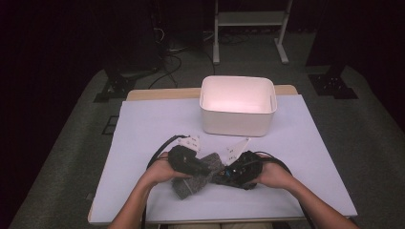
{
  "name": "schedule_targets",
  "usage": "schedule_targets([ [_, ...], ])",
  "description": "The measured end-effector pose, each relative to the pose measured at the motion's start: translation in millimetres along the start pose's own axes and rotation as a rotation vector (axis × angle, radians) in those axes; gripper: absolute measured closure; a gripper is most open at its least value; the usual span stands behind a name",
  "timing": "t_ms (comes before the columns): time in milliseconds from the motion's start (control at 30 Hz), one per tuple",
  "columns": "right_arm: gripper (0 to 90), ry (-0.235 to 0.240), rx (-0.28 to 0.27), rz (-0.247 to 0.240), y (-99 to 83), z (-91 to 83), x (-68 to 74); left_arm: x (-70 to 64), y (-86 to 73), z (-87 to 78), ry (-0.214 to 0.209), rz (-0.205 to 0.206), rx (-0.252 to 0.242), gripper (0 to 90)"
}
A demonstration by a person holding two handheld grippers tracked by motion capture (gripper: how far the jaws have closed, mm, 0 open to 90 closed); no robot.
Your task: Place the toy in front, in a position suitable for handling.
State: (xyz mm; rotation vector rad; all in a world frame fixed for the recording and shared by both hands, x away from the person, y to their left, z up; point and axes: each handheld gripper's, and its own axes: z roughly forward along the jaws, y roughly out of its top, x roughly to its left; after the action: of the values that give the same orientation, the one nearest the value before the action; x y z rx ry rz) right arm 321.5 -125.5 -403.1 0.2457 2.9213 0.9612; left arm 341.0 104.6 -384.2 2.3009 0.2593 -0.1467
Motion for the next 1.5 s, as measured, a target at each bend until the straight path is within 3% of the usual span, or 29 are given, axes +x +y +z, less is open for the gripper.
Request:
schedule_targets([
  [167,61.4,0.006,-0.096,-0.01,12.1,0.5,-1.3,-5.5,14.3,-22.5,0.046,0.029,-0.025,82.2],
  [267,62.1,0.01,-0.144,-0.015,16.1,-1.6,-2.0,-8.5,22.7,-28.0,0.051,0.053,-0.02,82.2],
  [633,62.0,-0.015,-0.191,0.011,-6.4,-20.8,-2.5,-6.7,24.7,-21.4,0.036,0.051,-0.01,81.9],
  [800,62.1,-0.023,-0.178,0.015,-12.6,-26.4,0.0,-6.0,23.1,-11.8,0.011,0.047,-0.011,82.0],
  [1067,62.2,-0.026,-0.167,0.008,-8.0,-25.1,1.8,-5.8,24.2,-14.2,0.012,0.034,-0.037,82.0],
  [1367,62.5,-0.002,-0.24,0.004,7.8,-18.7,-0.9,-11.0,34.8,-38.6,0.035,0.058,-0.076,82.1],
  [1500,62.6,-0.002,-0.263,-0.006,9.4,-17.6,-0.7,-13.4,40.6,-37.9,0.031,0.072,-0.078,82.1],
])
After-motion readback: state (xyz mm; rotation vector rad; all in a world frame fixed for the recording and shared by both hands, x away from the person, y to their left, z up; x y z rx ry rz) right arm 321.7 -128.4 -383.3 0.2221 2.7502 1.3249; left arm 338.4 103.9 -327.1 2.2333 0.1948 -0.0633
